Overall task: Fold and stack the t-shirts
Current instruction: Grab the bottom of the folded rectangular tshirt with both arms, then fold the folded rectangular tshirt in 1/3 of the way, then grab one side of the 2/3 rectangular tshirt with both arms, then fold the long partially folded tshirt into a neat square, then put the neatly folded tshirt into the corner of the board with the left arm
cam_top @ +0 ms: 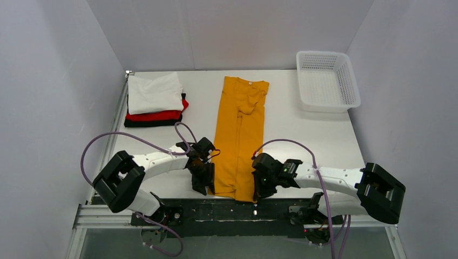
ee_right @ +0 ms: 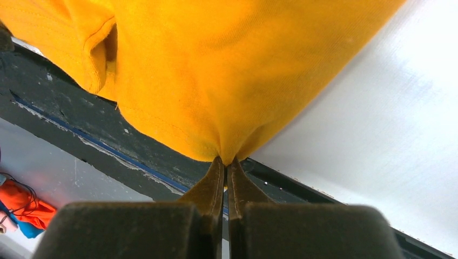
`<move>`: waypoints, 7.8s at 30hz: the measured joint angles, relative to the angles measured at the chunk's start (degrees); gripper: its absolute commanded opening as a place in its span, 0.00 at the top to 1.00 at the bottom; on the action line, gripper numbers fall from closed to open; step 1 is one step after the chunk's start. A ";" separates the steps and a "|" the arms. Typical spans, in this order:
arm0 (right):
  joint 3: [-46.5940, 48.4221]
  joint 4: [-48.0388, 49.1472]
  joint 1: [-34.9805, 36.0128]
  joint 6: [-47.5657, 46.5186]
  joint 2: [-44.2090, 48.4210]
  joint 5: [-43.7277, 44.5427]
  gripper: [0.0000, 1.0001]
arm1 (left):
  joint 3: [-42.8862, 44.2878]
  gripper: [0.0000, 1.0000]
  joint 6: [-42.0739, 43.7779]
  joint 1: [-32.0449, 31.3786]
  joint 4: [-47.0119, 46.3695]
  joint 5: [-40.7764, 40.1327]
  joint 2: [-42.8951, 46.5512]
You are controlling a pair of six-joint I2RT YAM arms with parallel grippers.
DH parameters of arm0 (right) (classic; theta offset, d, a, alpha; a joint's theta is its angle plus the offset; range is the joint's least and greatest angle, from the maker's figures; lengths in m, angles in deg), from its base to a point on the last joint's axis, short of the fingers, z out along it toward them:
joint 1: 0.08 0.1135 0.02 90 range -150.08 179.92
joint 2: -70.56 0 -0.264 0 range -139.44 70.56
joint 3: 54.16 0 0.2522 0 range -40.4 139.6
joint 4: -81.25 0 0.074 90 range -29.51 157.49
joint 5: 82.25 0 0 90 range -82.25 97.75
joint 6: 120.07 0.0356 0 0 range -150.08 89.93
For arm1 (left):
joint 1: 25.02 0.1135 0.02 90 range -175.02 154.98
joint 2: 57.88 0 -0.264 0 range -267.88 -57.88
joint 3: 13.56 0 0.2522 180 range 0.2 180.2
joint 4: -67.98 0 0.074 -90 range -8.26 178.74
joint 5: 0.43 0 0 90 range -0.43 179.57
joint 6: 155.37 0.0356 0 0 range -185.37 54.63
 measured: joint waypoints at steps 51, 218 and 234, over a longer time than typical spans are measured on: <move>45.42 -1.42 -40.89 -20.81 -35.74 -1.66 0.99 | 61.99 0.94 13.44 19.52 2.97 -5.51 -43.71; 32.89 -1.68 -47.71 -17.46 -21.68 -29.07 0.15 | 47.52 0.02 17.44 23.61 12.92 -1.66 -25.11; 17.44 0.68 -48.39 -12.20 0.63 -14.29 0.12 | 40.41 0.22 14.12 22.01 6.21 -0.44 -32.87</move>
